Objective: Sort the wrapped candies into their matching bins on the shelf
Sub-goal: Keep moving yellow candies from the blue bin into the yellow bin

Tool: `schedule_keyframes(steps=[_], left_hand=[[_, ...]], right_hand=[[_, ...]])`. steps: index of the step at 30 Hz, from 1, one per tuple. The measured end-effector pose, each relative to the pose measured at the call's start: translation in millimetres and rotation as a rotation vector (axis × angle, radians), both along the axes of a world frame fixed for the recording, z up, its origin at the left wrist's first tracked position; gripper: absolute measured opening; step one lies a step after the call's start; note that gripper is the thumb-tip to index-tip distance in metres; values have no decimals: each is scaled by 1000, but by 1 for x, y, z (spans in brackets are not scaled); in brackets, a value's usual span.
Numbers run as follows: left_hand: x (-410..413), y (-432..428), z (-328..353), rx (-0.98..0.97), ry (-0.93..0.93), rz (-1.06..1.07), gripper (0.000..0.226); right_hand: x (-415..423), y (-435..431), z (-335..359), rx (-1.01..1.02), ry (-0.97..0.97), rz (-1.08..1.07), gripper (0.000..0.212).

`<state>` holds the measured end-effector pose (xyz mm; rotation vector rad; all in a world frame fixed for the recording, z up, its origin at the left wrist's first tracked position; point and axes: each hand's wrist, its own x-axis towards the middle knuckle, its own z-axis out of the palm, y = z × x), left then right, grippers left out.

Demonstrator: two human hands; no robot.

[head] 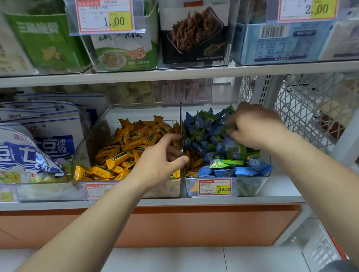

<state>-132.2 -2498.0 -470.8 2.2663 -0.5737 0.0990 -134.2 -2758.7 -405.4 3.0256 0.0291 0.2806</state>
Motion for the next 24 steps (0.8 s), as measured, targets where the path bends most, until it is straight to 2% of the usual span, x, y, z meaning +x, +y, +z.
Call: schedule_keyframes(steps=[2, 3, 5, 7, 9, 12, 15, 17, 21, 24], left_hand=[[0, 0, 0, 4, -2, 0, 61], [0, 1, 1, 5, -2, 1, 61], [0, 1, 1, 3, -2, 3, 62], [-1, 1, 2, 9, -7, 1, 63], [-2, 1, 2, 12, -14, -3, 63], [-3, 1, 1, 19, -14, -8, 63], [-3, -1, 1, 20, -19, 2, 63], [-4, -2, 0, 8, -13, 8, 63], [-5, -2, 0, -7, 10, 11, 62], [-7, -1, 1, -11, 20, 12, 62]], right_hand=[[1, 16, 1, 142, -105, 95, 21], [1, 28, -2, 268, -93, 170, 23], [3, 55, -16, 442, 80, 300, 26], [9, 74, -39, 454, 278, 348, 18], [20, 81, -54, 433, 381, 329, 7], [36, 78, -54, 439, 513, 293, 23], [41, 72, -58, 355, 628, 261, 60], [42, 70, -64, 329, 639, 251, 77], [46, 68, -69, 402, 672, 263, 97], [49, 70, -77, 395, 620, 255, 103]])
